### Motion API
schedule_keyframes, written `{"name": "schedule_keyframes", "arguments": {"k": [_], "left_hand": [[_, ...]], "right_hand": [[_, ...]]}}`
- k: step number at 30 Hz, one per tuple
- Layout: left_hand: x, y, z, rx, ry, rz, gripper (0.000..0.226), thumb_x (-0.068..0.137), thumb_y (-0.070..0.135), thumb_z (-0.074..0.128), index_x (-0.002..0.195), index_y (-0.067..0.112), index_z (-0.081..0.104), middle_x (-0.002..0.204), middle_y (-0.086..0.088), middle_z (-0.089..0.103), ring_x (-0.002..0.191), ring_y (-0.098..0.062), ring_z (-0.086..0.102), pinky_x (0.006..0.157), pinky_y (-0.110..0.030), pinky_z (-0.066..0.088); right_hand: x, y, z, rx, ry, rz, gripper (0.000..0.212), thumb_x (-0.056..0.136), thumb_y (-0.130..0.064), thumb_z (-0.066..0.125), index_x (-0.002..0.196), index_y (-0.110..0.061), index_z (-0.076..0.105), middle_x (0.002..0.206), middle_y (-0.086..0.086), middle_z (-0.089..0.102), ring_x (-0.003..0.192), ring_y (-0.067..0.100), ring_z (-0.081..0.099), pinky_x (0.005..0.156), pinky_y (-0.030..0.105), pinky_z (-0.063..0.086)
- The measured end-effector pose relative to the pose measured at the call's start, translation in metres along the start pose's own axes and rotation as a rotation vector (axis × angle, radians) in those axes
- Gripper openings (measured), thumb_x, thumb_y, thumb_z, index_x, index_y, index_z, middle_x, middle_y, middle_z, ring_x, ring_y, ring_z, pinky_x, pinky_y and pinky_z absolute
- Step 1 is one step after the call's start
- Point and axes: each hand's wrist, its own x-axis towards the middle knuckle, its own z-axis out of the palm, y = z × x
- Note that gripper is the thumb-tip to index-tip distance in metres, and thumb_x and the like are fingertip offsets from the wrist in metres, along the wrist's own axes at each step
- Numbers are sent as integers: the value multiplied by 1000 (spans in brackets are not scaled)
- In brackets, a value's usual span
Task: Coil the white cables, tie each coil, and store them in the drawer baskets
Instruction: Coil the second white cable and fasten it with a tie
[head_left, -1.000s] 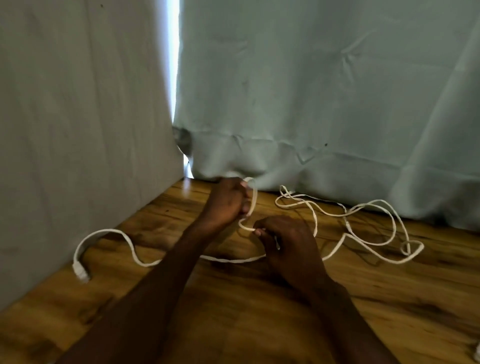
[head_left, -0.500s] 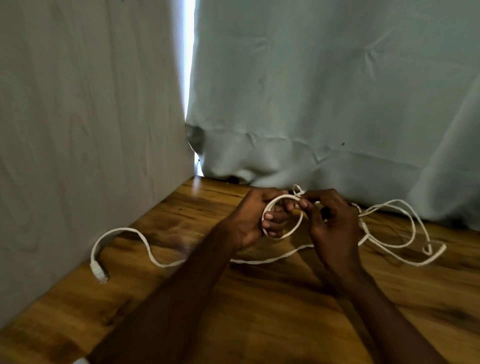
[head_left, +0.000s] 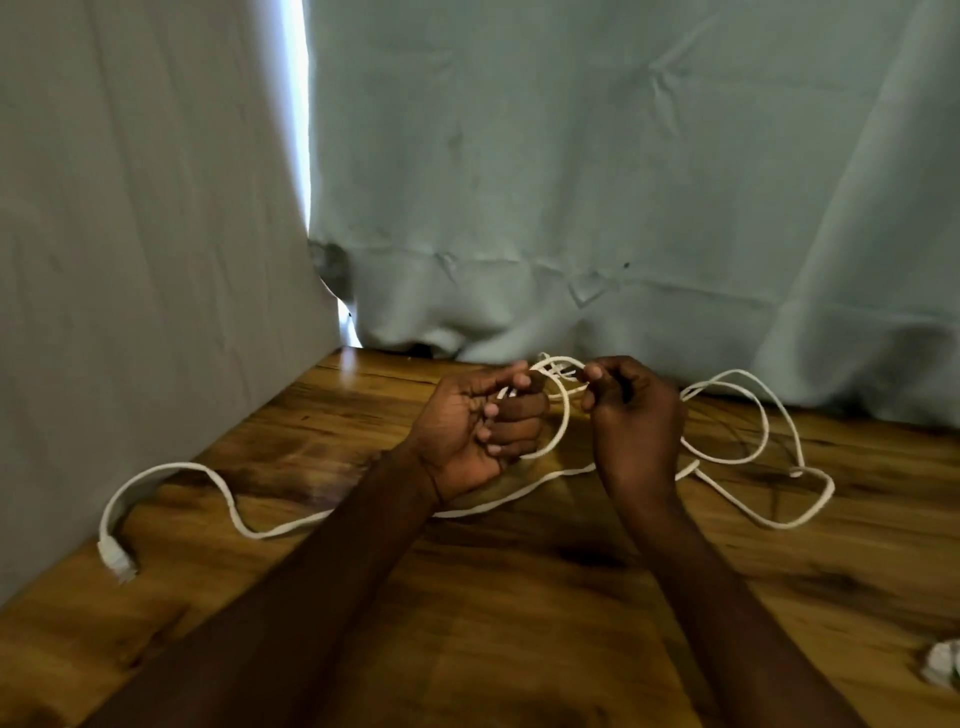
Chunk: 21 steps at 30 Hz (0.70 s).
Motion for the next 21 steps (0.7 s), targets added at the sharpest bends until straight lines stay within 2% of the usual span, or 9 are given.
{"name": "schedule_keyframes", "arguments": {"k": [3,6,9,11,13,15,17,19,21], "left_hand": [[-4,9,-7,-76,29,114,35,107,24,32,100,6,60,55,9,24,40,-6,17,45,-23,15],[-9,20,-12,-146,86,196,43,107,23,32,111,-4,65,50,7,32,39,-8,16,44,-22,17],[-11,23,-13,-165,138,324,41,106,21,33,108,-3,66,53,6,39,38,-9,22,45,-20,19],[-11,25,-13,-186,176,404,32,104,19,35,98,3,62,58,6,41,39,-7,34,43,-19,28],[-11,26,-11,-149,279,444,23,101,18,38,88,9,55,60,4,46,43,-8,44,44,-20,40],[-9,26,-10,61,427,467,25,105,19,36,86,11,51,61,-2,57,50,-15,61,49,-23,51],[-7,23,-8,365,501,474,32,109,20,34,85,9,51,68,-14,68,63,-28,72,59,-30,58],[-5,20,-8,615,495,408,30,111,23,34,88,8,48,78,-26,72,66,-32,73,63,-33,58],[-7,18,-10,775,528,329,26,110,24,38,94,8,50,79,-27,70,58,-26,69,58,-30,52]], "right_hand": [[-13,-4,5,-232,-147,-213,24,98,-32,52,103,-23,74,81,3,75,76,29,69,67,43,53],[-25,-7,12,-390,-246,-344,25,105,-32,52,122,-28,70,91,7,78,82,33,71,64,39,52],[-31,-6,19,-490,-411,-339,29,107,-40,47,123,-27,67,93,8,77,86,33,70,69,38,45],[-35,-7,22,-522,-502,-367,30,107,-42,44,121,-27,66,93,7,75,86,31,69,70,38,45],[-38,-10,24,-548,-547,-433,30,105,-45,45,112,-27,68,91,3,73,83,26,67,69,37,46],[-40,-13,22,-554,-536,-516,29,98,-46,49,102,-27,70,83,-1,73,75,24,67,66,35,49],[-42,-17,20,-541,-508,-583,22,90,-45,59,89,-27,72,74,-4,71,68,21,66,61,32,48],[-46,-24,19,-490,-492,-619,15,85,-39,69,79,-25,71,72,-8,69,68,14,64,60,25,40],[-47,-29,20,-386,-474,-626,10,85,-34,71,79,-25,73,75,-9,71,71,11,64,59,15,37]]}}
